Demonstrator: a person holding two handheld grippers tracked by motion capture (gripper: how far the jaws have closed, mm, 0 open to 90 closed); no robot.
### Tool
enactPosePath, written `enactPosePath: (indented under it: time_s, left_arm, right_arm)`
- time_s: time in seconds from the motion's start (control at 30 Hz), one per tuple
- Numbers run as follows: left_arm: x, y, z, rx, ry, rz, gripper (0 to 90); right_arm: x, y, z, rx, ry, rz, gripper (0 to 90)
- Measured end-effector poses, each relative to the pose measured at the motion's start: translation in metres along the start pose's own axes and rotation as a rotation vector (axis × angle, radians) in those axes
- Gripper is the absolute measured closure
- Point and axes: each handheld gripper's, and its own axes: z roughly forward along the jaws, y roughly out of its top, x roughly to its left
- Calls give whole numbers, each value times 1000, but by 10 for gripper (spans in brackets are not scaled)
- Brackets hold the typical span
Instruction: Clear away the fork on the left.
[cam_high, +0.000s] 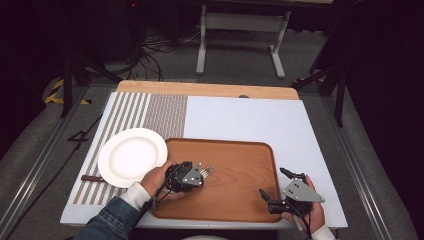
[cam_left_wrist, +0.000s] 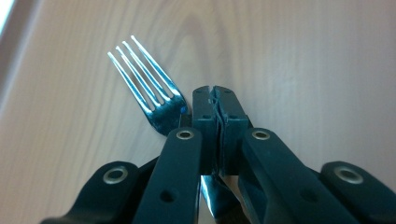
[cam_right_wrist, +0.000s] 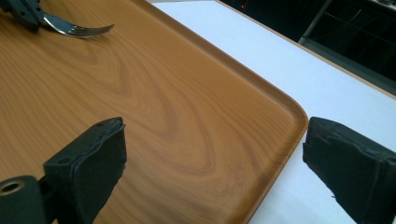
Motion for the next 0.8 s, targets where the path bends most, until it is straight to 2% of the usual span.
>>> enactPosePath:
  time_s: [0.27, 0.8]
  left_arm:
    - [3, -11, -8, 26, 50, -39, 868]
    - [10, -27, -21, 88, 100, -115, 869]
  right_arm:
    - [0, 0, 0, 4, 1, -2, 71]
    - [0, 0, 1, 7, 0, -5, 71]
